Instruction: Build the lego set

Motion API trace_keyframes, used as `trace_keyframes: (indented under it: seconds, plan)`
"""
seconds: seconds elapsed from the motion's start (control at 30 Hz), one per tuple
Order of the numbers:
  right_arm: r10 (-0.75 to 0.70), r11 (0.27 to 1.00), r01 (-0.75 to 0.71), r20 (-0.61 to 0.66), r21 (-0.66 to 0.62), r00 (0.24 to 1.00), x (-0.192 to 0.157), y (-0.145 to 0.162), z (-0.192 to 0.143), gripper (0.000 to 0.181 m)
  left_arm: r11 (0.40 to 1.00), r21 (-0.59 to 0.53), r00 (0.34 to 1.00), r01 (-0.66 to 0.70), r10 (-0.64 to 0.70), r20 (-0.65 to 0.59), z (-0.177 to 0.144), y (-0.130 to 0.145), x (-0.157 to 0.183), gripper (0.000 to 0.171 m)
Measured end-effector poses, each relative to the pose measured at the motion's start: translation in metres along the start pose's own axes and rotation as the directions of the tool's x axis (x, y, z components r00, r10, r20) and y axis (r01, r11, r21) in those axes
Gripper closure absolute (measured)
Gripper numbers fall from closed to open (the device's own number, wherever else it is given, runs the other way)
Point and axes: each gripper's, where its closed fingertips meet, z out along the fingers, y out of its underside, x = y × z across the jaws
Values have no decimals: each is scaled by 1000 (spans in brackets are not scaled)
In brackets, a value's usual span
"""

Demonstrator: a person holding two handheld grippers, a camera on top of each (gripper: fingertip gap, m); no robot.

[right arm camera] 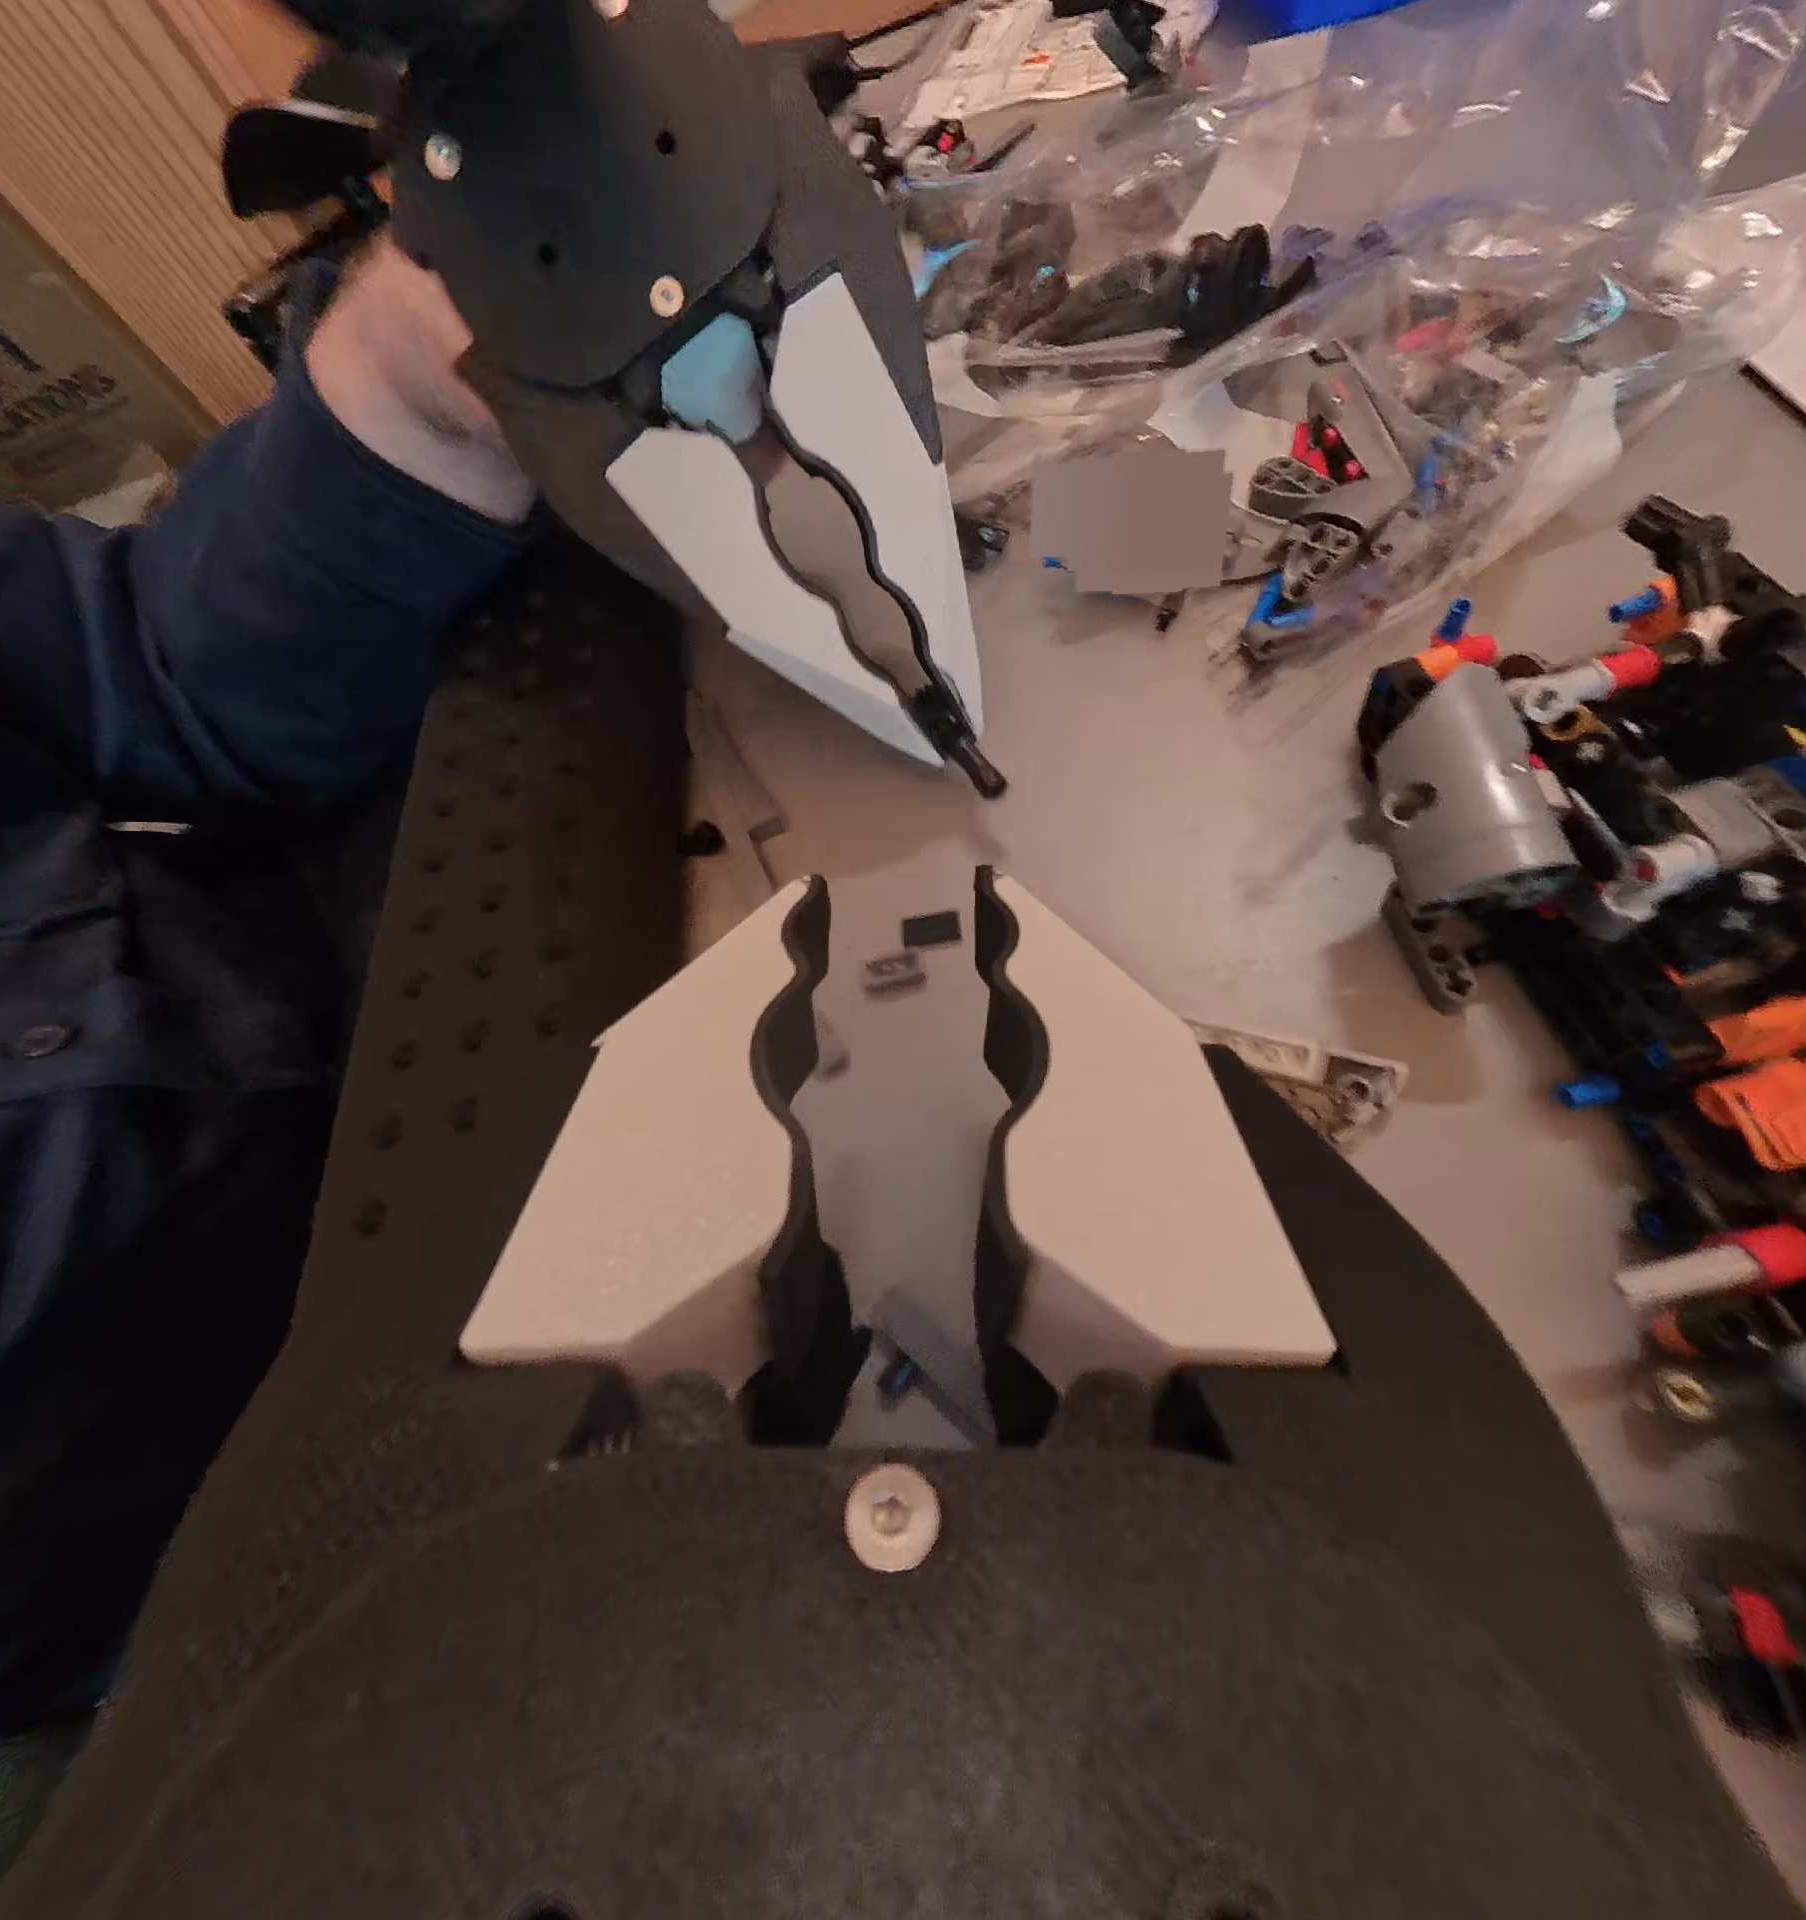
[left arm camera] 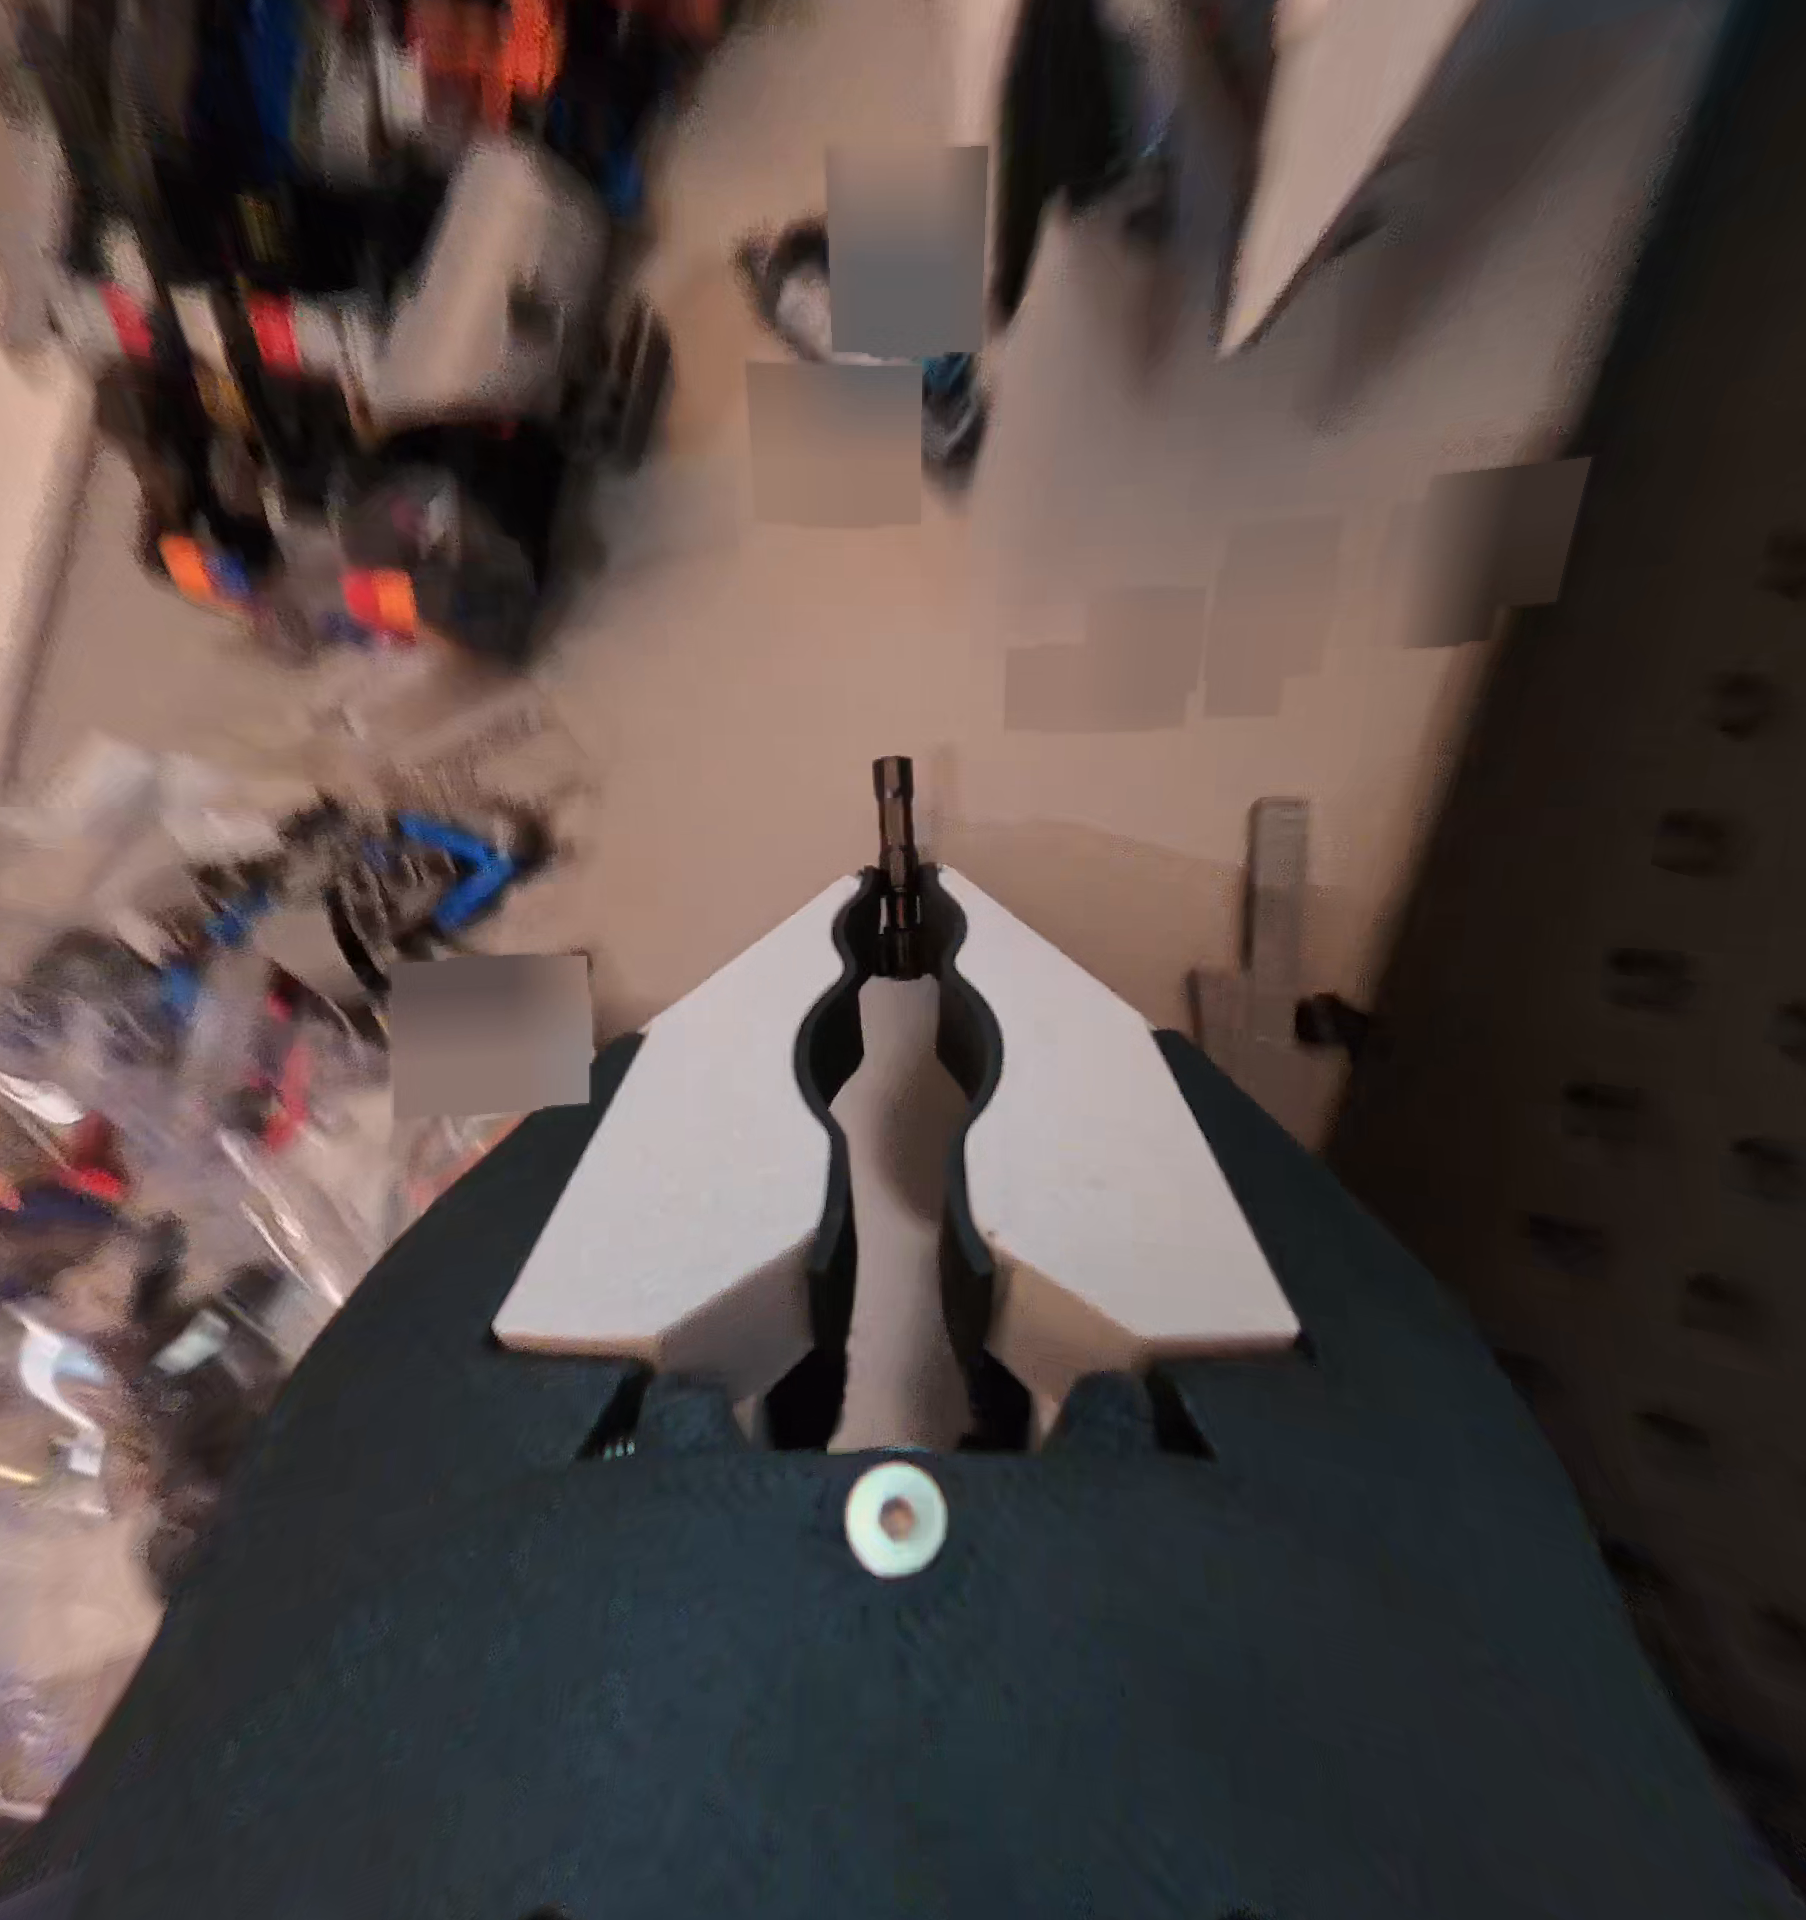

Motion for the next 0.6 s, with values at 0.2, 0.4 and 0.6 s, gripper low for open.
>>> trace_keyframes:
  seconds: [0.2, 0.4, 0.6]
  plan:
    - [66, 996, -72, 94, 61, 993, -9, -10, 1, 153, 913, 152, 912, -380, 342, 226, -22, -56, 16, 167]
    - [80, 996, -82, 102, 15, 991, -10, -2, 7, 163, 843, 134, 826, -521, 458, 329, -23, -72, 25, 167]
    - [-24, 1000, 24, 55, 10, 998, -13, -5, 4, 177, 828, 105, 788, -551, 475, 391, -24, -76, 22, 167]
